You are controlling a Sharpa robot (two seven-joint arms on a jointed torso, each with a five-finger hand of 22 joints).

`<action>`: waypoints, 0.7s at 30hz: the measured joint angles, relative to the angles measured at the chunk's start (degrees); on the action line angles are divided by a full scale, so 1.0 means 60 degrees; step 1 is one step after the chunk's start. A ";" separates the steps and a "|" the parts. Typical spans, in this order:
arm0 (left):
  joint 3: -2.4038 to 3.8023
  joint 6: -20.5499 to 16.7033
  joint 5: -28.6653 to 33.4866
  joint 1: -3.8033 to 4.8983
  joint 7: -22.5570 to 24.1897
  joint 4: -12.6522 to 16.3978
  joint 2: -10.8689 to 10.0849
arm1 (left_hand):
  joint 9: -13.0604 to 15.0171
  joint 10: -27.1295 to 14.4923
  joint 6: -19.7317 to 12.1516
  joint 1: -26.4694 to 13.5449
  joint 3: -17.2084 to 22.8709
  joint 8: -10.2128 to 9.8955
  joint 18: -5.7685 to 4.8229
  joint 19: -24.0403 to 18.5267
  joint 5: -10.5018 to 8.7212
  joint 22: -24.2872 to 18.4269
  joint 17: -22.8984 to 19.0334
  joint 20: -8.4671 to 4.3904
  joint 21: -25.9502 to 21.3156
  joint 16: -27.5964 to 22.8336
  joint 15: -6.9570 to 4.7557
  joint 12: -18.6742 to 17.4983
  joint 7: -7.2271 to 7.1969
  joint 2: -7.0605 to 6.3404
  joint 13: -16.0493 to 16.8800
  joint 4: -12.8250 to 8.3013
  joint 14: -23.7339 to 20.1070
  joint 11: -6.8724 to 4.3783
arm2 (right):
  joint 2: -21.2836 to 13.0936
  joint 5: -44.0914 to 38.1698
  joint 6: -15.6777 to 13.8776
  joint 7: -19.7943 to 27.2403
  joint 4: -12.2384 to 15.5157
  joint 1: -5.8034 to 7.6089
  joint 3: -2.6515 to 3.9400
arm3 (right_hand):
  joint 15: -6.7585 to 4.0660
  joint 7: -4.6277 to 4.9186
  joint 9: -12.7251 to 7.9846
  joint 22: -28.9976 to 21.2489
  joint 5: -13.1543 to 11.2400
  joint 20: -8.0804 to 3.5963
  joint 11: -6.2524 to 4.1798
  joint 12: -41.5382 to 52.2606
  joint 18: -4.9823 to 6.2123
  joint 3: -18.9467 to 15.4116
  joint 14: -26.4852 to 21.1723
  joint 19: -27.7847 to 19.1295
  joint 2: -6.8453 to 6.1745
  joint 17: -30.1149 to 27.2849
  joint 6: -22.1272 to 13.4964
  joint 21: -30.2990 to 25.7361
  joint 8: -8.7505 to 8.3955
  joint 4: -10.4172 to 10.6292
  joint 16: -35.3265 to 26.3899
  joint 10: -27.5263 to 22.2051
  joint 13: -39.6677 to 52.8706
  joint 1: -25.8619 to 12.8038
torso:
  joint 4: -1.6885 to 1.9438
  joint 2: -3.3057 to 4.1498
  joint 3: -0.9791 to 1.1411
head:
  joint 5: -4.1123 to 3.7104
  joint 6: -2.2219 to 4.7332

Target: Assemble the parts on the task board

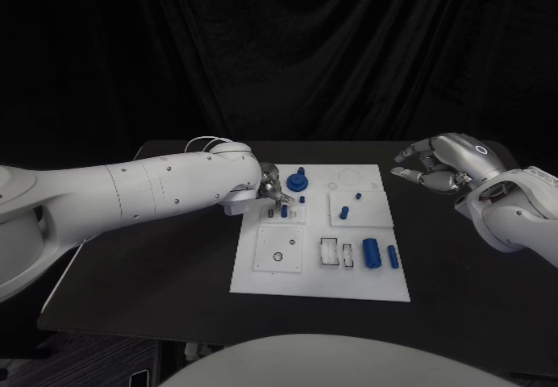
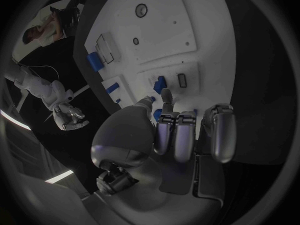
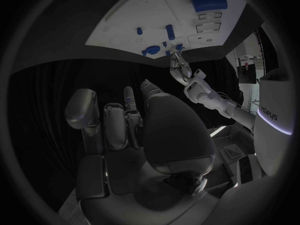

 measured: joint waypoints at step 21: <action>0.0000 0.0218 0.0000 -0.0058 -0.0053 -0.0098 0.0101 | -0.0311 0.0000 0.0103 0.0086 0.0173 -0.0359 0.0001 0.0000 0.0526 -0.0002 0.0000 0.0000 -0.0075 0.0000 0.0001 0.0000 0.0034 0.0005 0.0000 -0.0173 0.0000 0.0000 | -0.0002 0.0000 0.0003 -0.0020 0.0011 0.0000 0.0000 | 0.0000 0.0000 -0.0016 -0.0002 0.0083 0.0000 0.0000 0.0000 0.0000 0.0000 0.0000 0.0000 0.0049 0.0000 0.0000 0.0000 0.0000 0.0000 0.0000 0.0000 -0.0001 -0.0048 | 0.0012 -0.0002 -0.0007 | 0.0004 0.0000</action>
